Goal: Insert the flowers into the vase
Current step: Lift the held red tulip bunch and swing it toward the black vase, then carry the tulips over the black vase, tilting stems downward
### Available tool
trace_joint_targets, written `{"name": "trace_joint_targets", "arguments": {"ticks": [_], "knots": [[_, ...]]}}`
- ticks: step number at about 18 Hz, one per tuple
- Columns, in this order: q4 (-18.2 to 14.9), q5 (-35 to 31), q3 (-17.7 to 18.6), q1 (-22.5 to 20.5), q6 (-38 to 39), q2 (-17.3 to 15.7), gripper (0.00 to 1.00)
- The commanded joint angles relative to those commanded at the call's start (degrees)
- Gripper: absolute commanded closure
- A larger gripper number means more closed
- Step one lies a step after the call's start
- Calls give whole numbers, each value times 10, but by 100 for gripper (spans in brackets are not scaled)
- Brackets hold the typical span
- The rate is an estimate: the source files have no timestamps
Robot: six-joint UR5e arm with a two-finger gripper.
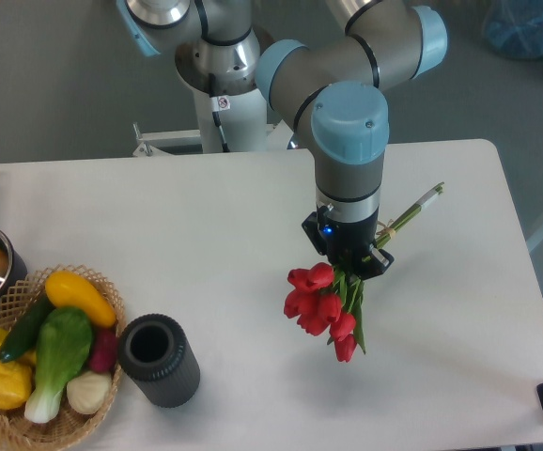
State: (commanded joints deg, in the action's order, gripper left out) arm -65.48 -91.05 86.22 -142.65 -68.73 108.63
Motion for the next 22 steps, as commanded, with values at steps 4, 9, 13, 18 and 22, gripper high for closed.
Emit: {"name": "trace_joint_targets", "arguments": {"ticks": [4,9,13,18,22], "knots": [[4,28,-10,-11,-10,-2,100],[48,157,-10,-35,4,-8,100],[90,316,-11,-74,65,-12,100],[100,435,-11,-72,131,-8,100],[105,425,-44,-49,197,14,100]]}}
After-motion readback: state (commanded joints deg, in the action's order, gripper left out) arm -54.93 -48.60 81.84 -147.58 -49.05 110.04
